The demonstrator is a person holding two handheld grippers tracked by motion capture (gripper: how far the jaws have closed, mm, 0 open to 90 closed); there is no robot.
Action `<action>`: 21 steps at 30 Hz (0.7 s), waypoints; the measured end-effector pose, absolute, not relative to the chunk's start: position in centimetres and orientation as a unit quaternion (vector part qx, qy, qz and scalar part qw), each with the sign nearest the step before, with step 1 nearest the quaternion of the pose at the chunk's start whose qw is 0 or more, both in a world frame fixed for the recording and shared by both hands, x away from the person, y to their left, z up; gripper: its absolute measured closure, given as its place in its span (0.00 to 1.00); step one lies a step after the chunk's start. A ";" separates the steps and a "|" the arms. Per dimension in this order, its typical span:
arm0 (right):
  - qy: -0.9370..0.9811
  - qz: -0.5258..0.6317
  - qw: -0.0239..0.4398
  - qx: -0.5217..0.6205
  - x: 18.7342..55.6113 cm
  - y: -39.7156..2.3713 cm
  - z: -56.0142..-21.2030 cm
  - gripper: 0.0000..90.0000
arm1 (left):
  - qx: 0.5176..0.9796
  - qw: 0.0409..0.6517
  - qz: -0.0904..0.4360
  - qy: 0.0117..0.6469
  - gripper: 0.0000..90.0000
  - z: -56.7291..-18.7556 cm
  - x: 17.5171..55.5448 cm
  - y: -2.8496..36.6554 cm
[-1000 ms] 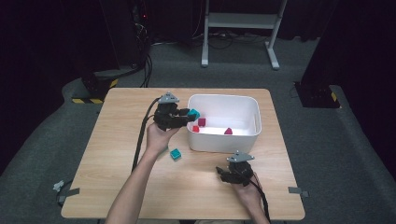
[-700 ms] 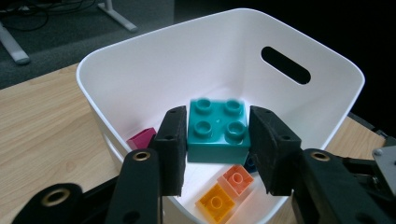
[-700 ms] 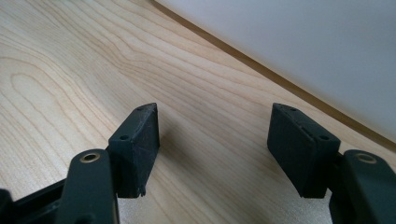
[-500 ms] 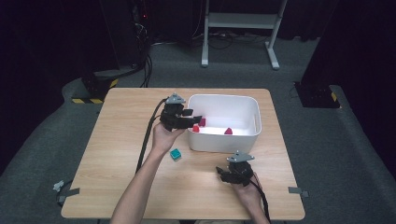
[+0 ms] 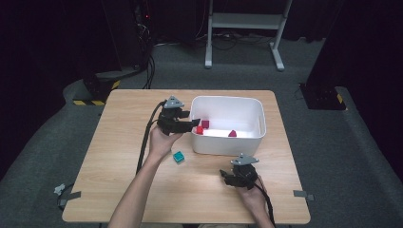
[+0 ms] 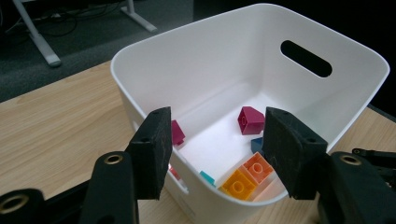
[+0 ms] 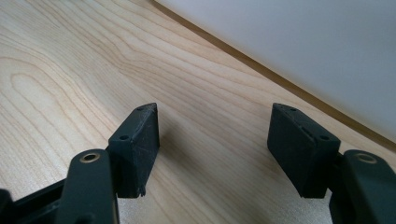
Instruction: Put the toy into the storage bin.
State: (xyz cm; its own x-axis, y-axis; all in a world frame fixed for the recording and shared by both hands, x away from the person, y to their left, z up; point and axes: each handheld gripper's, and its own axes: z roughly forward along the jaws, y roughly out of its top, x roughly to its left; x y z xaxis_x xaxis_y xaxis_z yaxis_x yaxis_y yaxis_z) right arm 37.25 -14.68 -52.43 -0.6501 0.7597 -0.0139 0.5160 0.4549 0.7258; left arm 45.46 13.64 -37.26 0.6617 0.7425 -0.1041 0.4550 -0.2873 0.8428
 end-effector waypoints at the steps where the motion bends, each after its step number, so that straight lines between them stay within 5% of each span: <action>1: 0.835 0.356 0.171 0.382 37.2 -14.7 -52.4 0.38 | 0.785 0.461 0.156 0.384 0.47 -37.3 45.4 13.9; 21: 0.835 0.357 0.171 0.382 37.2 -14.7 -52.4 0.38 | 0.767 0.468 0.164 0.407 0.42 -37.8 43.8 17.9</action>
State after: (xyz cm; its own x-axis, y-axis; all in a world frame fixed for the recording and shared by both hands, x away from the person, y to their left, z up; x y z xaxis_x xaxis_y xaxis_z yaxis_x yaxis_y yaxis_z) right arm 37.24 -14.66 -52.43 -0.6493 0.7605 -0.0121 0.5172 0.4532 0.7260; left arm 43.80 17.93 -37.77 0.6142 0.7785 -0.1291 0.4710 -0.2304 0.8515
